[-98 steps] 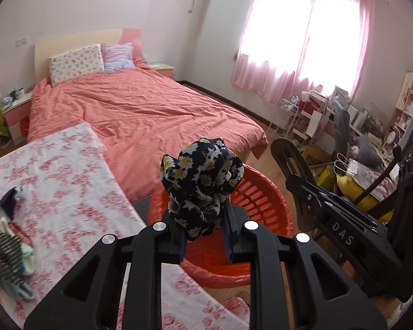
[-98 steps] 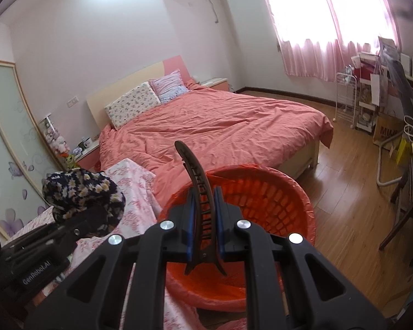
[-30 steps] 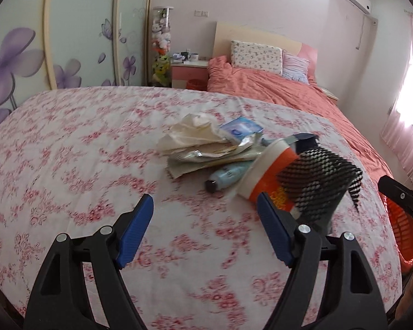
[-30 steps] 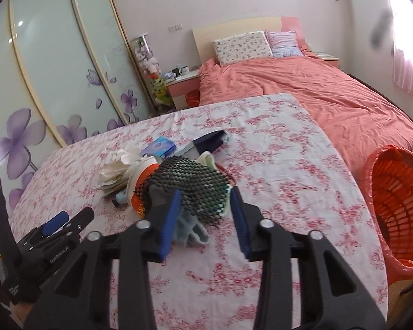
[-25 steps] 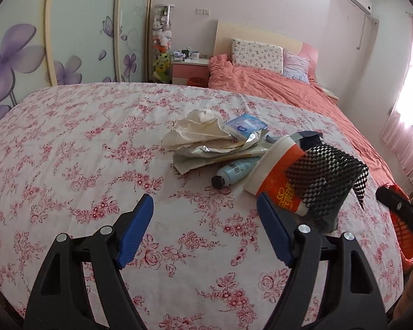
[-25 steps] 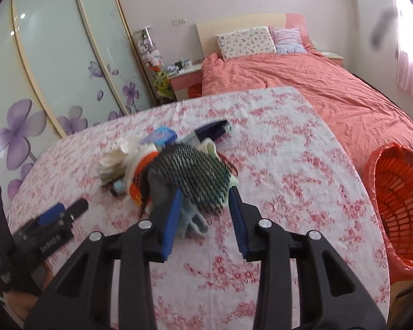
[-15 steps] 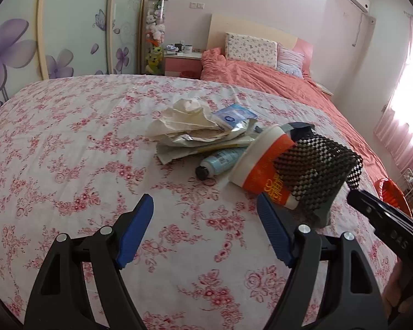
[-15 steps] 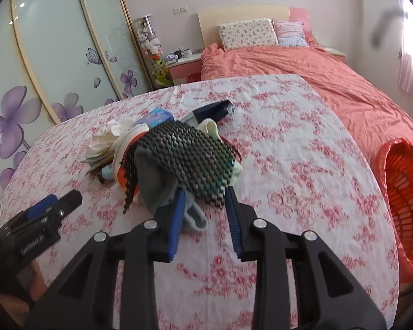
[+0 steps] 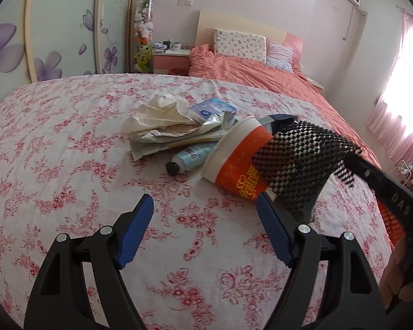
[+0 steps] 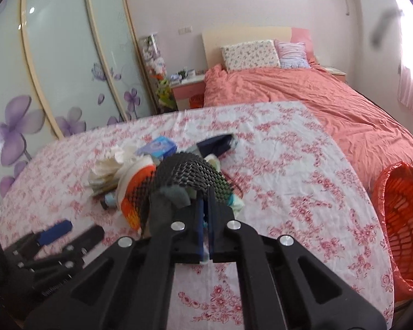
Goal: Collect trash
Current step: 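Grasp the grey-green sock with the left tool while the right tool holds the mesh pad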
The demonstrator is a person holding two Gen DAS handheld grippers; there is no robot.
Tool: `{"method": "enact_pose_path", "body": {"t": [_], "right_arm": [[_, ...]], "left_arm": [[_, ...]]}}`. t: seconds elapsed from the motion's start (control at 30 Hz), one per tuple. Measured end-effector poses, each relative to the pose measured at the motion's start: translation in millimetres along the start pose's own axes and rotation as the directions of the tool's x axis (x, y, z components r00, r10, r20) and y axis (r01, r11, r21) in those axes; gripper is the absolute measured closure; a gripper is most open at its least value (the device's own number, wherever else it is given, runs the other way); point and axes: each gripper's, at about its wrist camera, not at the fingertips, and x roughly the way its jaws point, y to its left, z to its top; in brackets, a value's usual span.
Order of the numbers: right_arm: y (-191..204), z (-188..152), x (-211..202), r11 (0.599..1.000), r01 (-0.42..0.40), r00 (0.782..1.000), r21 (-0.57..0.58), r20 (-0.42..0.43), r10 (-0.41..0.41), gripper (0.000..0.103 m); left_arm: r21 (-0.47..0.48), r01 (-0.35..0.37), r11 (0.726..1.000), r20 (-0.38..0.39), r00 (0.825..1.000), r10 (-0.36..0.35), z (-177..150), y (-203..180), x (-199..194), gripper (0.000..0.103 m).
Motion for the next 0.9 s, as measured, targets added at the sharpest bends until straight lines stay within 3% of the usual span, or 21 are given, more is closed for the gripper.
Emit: {"method": "enact_pose_path", "body": {"t": [0.27,0.4,0.63,0.9], "right_arm": [[-38.1,16.1,-26.3,0.991,0.005,0.995,0.132,0.099,-0.018,0.100],[-58.0,19.5,-33.6,0.981,0.045,0.990,0.189,0.126,-0.069,0.100],[-114.0,4.8,-25.6,0.927,0.204,0.973,0.316,0.043,-0.229,0.100],[-147.9,-18.4,-26.6,0.907,0.231,0.970,0.352,-0.007,-0.244,0.100]], "left_arm": [[0.017,0.025,1.000,-0.011,1.000,-0.025,-1.6,-15.7,1.2,0.026],[0.037,0.043,0.998,-0.016,0.999,-0.042,-2.9,-28.6,1.8,0.026],[0.084,0.075,0.994,-0.021,0.997,-0.074,-4.9,-54.0,4.1,0.026],[0.137,0.153,0.979,-0.043,0.988,-0.148,-6.3,-95.2,12.2,0.026]]}}
